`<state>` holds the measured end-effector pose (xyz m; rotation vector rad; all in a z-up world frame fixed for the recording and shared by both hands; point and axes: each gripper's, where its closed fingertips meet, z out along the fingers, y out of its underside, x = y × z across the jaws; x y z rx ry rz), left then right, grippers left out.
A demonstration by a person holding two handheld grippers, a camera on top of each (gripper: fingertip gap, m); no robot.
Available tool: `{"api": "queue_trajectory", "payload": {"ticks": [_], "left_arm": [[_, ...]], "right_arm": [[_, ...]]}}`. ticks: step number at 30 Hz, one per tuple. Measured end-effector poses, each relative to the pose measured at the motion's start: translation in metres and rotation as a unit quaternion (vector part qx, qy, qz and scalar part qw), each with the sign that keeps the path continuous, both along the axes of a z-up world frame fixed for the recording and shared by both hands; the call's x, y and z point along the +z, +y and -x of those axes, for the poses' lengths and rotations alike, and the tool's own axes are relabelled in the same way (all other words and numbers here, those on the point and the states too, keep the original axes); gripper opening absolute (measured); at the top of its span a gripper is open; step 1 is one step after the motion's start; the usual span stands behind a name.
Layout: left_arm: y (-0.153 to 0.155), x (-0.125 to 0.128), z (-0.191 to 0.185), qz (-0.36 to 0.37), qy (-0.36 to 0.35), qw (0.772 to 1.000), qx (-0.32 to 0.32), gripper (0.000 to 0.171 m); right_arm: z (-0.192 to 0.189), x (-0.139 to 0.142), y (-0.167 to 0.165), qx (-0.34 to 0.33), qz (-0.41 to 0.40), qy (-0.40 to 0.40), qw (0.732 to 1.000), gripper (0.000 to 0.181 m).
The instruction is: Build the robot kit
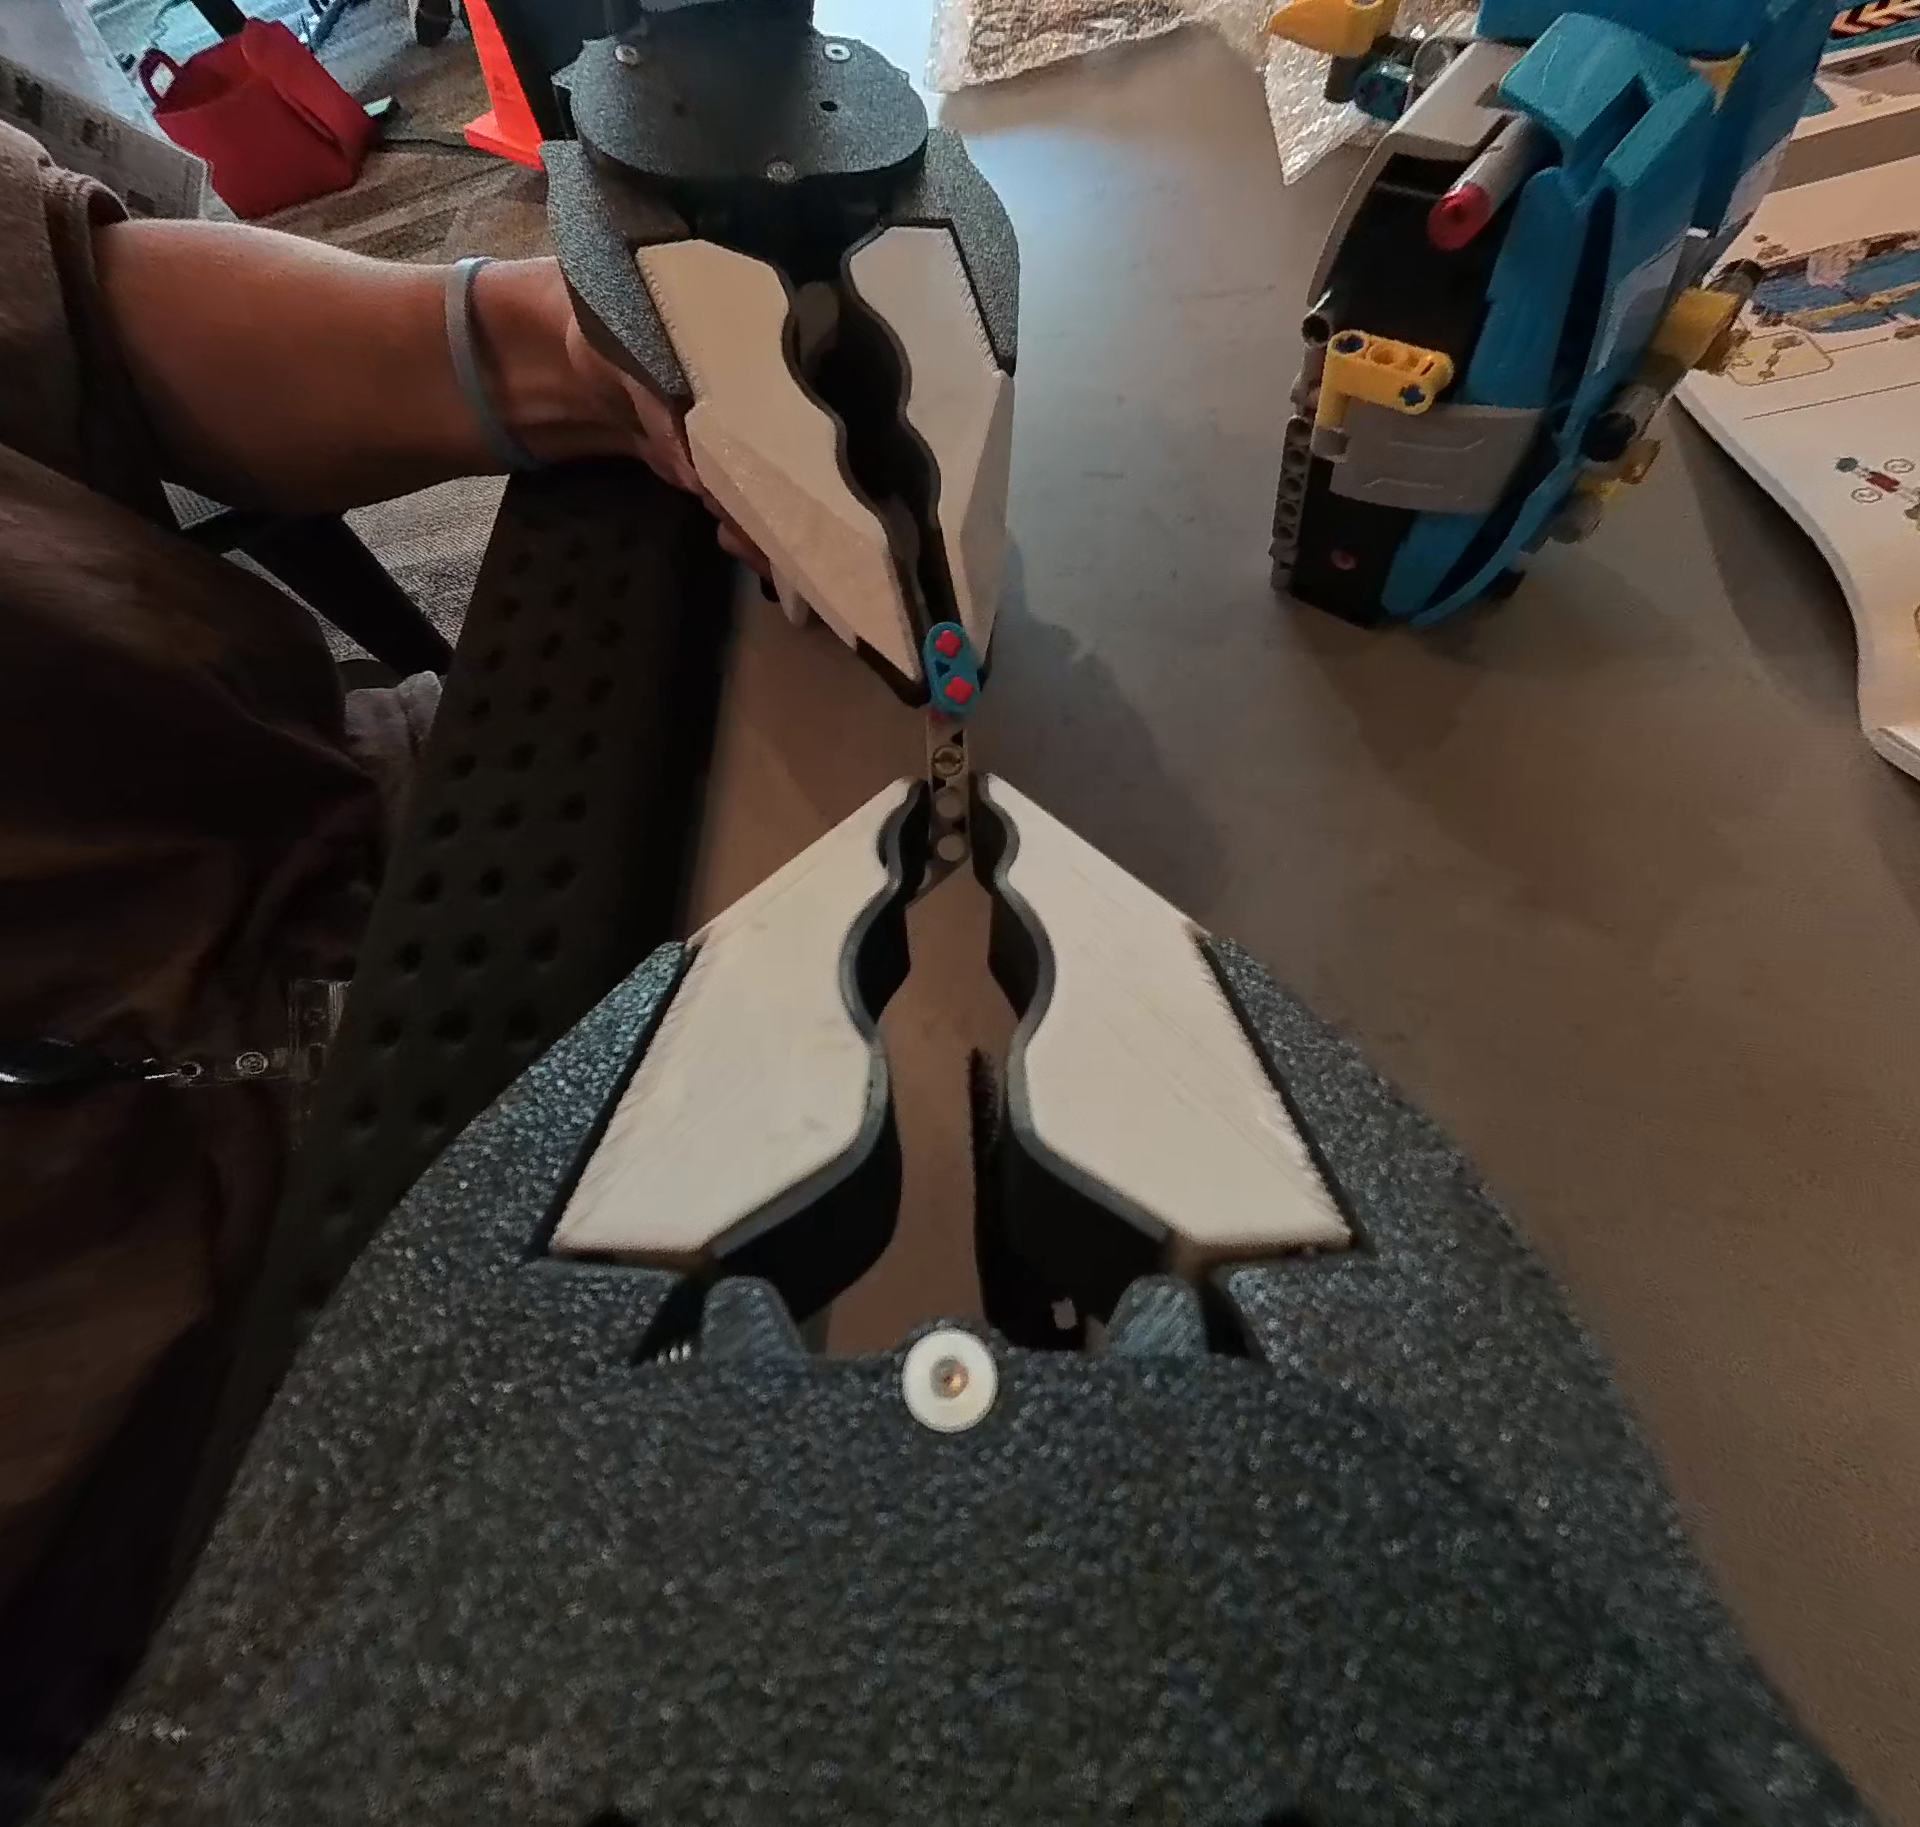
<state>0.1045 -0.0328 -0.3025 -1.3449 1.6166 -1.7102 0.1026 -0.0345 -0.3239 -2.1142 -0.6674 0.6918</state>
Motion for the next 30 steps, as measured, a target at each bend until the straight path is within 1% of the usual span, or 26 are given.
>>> {"api": "queue_trajectory", "payload": {"ticks": [4,5,7,8,9,11,13,14,16,17,20,22,24,25,27,30], "left_arm": [[0.001,0.0,0.0,0.0,-0.001,1.0,0.001,0.004],[0.003,0.001,0.0,0.003,-0.003,1.0,0.005,0.004],[0.007,0.002,0.0,0.01,-0.005,1.0,0.012,0.004],[0.007,0.003,0.0,0.011,-0.005,1.0,0.012,0.004],[0.007,0.003,0.0,0.01,-0.006,1.0,0.011,0.004],[0.005,0.002,0.0,0.003,-0.005,1.0,0.009,0.004],[0.004,0.001,0.0,-0.002,-0.003,1.0,0.008,0.004],[0.004,0.001,0.0,-0.003,-0.003,1.0,0.008,0.004],[0.004,0.001,0.0,-0.004,-0.004,1.0,0.01,0.004],[0.004,0.0,0.0,-0.006,-0.004,1.0,0.011,0.004],[0.001,-0.001,0.0,-0.016,-0.002,1.0,0.007,0.004],[-0.001,-0.002,0.001,-0.02,0.0,1.0,0.003,0.004],[-0.001,-0.002,0.001,-0.02,0.0,1.0,0.001,0.004],[-0.001,-0.002,0.001,-0.02,-0.001,1.0,0.0,0.004],[-0.003,-0.002,0.001,-0.02,0.0,1.0,-0.005,0.004],[-0.01,-0.005,0.003,-0.023,0.006,0.999,-0.024,0.004]], "right_arm": [[-0.001,-0.003,-0.001,-0.002,0.005,-0.006,1.0,0.008],[-0.007,-0.011,0.0,-0.011,0.011,-0.033,0.999,0.008],[-0.02,-0.036,-0.002,-0.018,0.031,-0.118,0.992,0.008],[-0.023,-0.045,-0.004,-0.018,0.041,-0.143,0.989,0.008],[-0.022,-0.05,-0.005,-0.014,0.049,-0.148,0.988,0.008],[-0.013,-0.049,-0.01,0.002,0.061,-0.119,0.991,0.008],[0.0,-0.045,-0.027,0.045,0.083,-0.086,0.992,0.008],[0.003,-0.046,-0.035,0.059,0.095,-0.083,0.99,0.008],[-0.006,-0.061,-0.049,0.068,0.126,-0.127,0.982,0.008],[-0.014,-0.067,-0.051,0.06,0.134,-0.156,0.977,0.009],[-0.024,-0.062,-0.041,0.029,0.109,-0.177,0.978,0.008],[-0.026,-0.063,-0.039,0.023,0.111,-0.177,0.978,0.009],[-0.029,-0.063,-0.037,0.014,0.107,-0.175,0.979,0.02],[-0.028,-0.058,-0.035,0.011,0.099,-0.163,0.982,0.025],[-0.02,-0.036,-0.025,0.006,0.056,-0.114,0.992,0.03],[-0.003,0.001,-0.015,0.012,-0.015,-0.047,0.999,0.026]]}}
